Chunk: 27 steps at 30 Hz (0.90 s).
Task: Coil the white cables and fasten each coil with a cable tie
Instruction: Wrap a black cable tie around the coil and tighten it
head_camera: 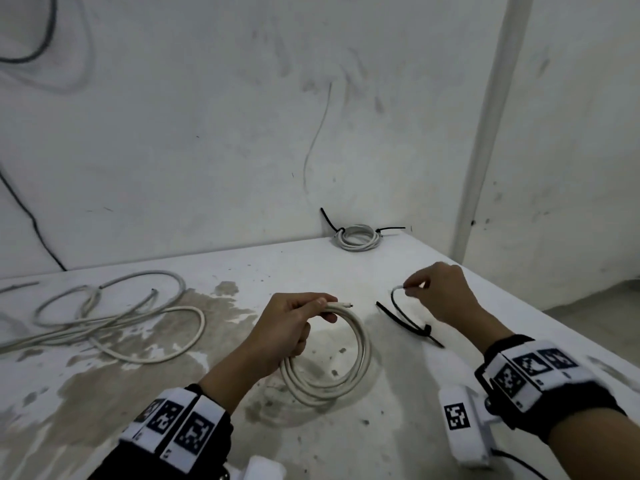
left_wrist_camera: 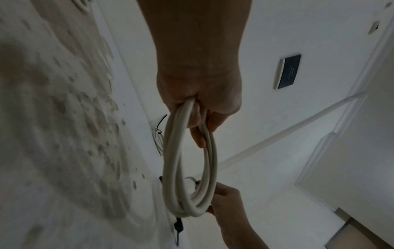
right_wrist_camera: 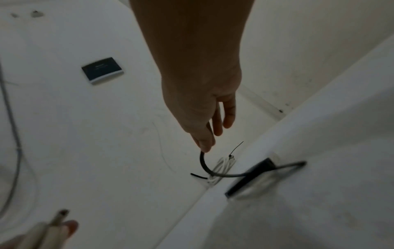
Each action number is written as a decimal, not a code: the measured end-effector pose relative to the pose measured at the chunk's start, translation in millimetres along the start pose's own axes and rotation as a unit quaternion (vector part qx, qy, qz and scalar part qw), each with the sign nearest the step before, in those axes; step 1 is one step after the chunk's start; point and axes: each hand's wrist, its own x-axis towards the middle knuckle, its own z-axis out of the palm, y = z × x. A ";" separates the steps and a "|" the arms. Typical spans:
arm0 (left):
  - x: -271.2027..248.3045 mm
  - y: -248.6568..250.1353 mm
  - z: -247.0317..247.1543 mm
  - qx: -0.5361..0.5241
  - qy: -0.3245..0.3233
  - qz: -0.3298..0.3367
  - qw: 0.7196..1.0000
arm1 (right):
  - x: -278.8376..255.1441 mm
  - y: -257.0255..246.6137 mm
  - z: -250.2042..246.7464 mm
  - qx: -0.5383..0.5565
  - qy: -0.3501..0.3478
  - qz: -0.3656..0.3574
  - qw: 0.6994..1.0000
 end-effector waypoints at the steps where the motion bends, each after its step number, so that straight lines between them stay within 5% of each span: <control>1: -0.1 1.5 -3.1 -0.005 0.003 0.001 1.000 | -1.1 -7.5 -3.1 0.034 0.037 -0.024 0.998; 5: -2.9 8.8 -18.1 -0.011 0.012 0.029 0.999 | -7.4 -41.2 -7.9 0.172 0.199 -0.140 0.955; 8: -6.4 13.3 -31.7 0.010 0.020 0.070 0.997 | -11.7 -77.1 -2.7 0.198 0.235 -0.187 0.933; 20: -22.2 25.7 -82.8 0.147 0.090 0.199 0.965 | -22.1 -178.0 38.9 0.183 0.024 -0.297 0.937; 27: -20.6 29.1 -105.0 0.148 0.098 0.203 0.963 | -19.4 -193.4 47.9 0.166 0.046 -0.369 0.914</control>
